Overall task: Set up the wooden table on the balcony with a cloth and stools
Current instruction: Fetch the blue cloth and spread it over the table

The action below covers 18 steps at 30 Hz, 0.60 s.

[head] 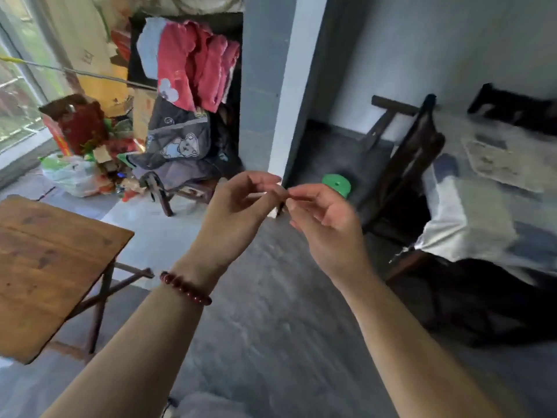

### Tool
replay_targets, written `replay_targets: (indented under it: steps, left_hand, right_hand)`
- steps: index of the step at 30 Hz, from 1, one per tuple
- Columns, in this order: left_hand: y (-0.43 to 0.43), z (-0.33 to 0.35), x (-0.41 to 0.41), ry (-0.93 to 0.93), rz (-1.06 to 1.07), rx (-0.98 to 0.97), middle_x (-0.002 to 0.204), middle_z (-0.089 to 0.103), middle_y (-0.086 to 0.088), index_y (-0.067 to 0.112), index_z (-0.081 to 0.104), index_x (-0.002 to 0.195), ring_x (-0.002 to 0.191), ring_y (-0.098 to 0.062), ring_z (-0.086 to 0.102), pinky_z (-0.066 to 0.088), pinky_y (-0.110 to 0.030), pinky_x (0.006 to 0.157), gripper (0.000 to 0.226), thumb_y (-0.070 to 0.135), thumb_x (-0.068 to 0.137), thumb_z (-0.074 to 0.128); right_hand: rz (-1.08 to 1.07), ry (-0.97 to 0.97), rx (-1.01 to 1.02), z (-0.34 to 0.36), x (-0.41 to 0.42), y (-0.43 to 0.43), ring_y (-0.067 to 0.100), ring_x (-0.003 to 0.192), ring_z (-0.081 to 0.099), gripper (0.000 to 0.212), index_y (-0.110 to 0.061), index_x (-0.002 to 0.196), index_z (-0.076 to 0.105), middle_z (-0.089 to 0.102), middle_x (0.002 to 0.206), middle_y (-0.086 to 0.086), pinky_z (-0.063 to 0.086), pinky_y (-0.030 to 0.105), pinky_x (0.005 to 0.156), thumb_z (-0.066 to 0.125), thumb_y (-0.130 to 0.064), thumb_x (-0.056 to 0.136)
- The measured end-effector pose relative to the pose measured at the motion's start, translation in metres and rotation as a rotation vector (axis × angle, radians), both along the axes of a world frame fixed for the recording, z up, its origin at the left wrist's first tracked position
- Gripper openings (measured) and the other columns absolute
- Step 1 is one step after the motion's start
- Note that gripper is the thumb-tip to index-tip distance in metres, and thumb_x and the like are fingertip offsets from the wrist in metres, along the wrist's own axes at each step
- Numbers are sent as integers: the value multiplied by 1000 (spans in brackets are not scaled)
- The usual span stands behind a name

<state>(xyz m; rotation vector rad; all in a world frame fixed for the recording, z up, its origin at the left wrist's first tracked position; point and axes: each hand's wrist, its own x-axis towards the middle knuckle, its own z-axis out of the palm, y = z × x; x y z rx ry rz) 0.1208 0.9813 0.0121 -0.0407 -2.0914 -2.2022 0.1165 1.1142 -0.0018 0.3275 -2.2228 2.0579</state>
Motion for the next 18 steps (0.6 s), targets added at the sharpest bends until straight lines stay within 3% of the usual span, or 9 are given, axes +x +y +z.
replay_targets:
  steps: [4,8,12,18]
  left_hand:
    - [97,-1,5,31,-137,5,79,65,10,16,64,92,71,3,60,42,-6,63,10,8,87,62]
    - [183,0,16,26,-256,6,82,65,9,16,64,91,70,3,61,43,-7,62,11,7,86,62]
    - [247,6,27,40,-390,-26,83,66,2,6,63,99,69,3,63,44,-7,58,12,2,88,60]
    - [323,3,20,35,-516,-122,86,67,10,17,65,95,72,8,62,45,-4,62,11,10,86,63]
  right_hand:
    - [-200,9,-1,2,28,98,11,85,65,8,-26,86,65,70,86,-4,52,31,84,63,-22,79]
    - [-350,-15,-10,8,56,180,15,87,65,8,-20,90,65,70,90,3,52,39,88,64,-21,82]
    - [-445,-4,-82,12,76,239,11,83,65,6,-22,86,64,70,86,0,52,29,79,66,-20,81]
    - [-623,2,-90,3,93,304,12,85,67,10,-21,88,65,71,90,2,53,27,76,63,-12,87]
